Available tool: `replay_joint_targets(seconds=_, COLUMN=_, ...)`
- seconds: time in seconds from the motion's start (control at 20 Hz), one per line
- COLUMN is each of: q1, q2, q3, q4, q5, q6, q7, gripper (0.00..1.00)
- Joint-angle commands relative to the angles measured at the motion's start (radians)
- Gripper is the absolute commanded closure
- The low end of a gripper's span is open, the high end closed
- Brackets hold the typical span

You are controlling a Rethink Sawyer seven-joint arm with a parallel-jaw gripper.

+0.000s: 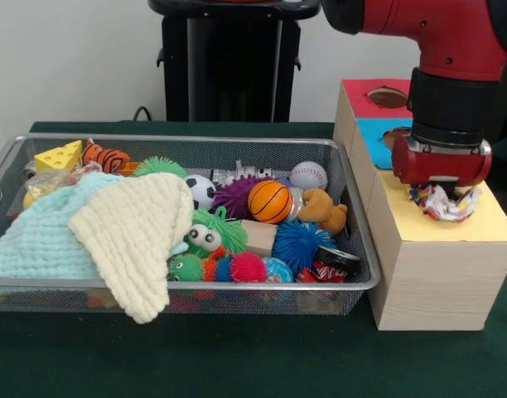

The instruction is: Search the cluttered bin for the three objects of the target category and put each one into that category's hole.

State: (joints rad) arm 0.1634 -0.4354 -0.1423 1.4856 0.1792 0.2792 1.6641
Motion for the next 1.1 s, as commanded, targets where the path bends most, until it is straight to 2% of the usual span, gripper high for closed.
replay_joint_targets(seconds=0.05, q1=-0.018, q2=0.199, q3=0.074, q4=0.045, q5=-0.019, q6=-0.008, q7=0.155, gripper=1.0)
replay_joint_targets(seconds=0.25, q1=-0.037, q2=0.234, q3=0.102, q4=0.041, q5=-0.007, q6=-0.031, q7=0.161, gripper=1.0)
replay_joint_targets(seconds=0.4, q1=-0.051, q2=0.253, q3=0.125, q4=0.048, q5=-0.005, q6=-0.085, q7=0.175, gripper=1.0)
replay_joint_targets(seconds=0.55, q1=-0.031, q2=0.244, q3=0.1, q4=0.051, q5=0.001, q6=-0.083, q7=0.194, gripper=1.0)
replay_joint_targets(seconds=0.85, q1=0.015, q2=0.144, q3=0.031, q4=0.089, q5=0.008, q6=0.025, q7=0.212, gripper=1.0)
replay_joint_targets(seconds=1.1, q1=0.023, q2=0.059, q3=0.012, q4=0.124, q5=0.011, q6=0.077, q7=0.213, gripper=1.0)
